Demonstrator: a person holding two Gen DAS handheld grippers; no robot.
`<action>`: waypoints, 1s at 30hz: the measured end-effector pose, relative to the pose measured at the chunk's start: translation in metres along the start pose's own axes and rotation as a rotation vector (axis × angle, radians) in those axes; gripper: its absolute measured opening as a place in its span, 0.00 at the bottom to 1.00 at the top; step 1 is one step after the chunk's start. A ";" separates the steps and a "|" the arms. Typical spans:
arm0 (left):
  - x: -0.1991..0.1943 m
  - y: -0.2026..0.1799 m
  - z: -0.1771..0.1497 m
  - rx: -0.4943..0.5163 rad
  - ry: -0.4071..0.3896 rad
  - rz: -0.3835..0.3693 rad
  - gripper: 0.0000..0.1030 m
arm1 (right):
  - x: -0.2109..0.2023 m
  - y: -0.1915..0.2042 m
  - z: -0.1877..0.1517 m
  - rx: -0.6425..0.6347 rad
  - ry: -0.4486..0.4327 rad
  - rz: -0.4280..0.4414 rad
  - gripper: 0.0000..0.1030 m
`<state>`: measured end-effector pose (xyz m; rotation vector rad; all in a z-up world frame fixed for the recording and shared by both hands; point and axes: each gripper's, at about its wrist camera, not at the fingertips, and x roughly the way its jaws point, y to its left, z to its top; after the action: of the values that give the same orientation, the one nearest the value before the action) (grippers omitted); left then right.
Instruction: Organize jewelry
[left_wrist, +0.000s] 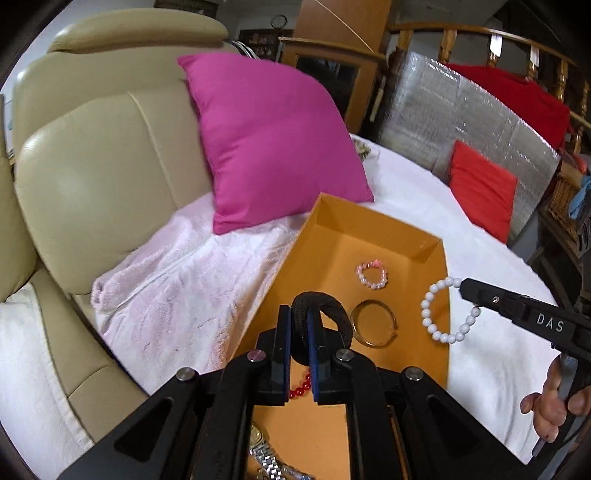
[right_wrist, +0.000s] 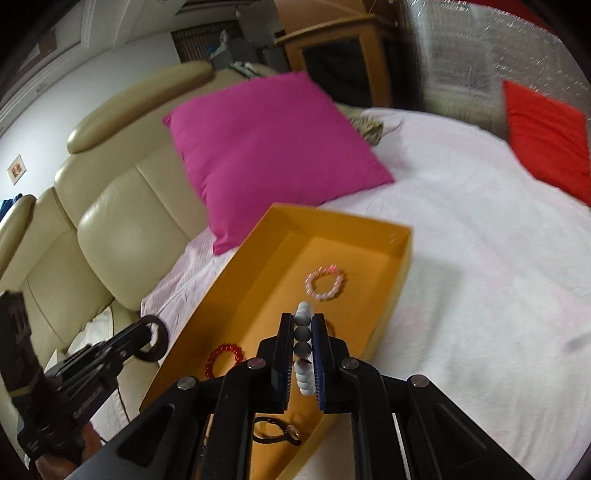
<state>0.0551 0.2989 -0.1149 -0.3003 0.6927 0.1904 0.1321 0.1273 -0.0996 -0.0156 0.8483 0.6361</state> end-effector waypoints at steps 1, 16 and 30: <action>0.009 -0.002 0.000 0.012 0.015 0.002 0.08 | 0.007 -0.003 -0.001 0.005 0.014 0.009 0.10; 0.113 -0.036 0.015 0.140 0.233 0.129 0.10 | 0.082 -0.032 0.031 -0.023 0.106 -0.105 0.11; 0.038 -0.062 0.005 0.216 0.054 0.224 0.61 | 0.008 -0.053 0.023 -0.015 -0.067 -0.133 0.53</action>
<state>0.1032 0.2454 -0.1228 -0.0207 0.7935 0.3194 0.1798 0.0942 -0.1016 -0.0632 0.7709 0.5154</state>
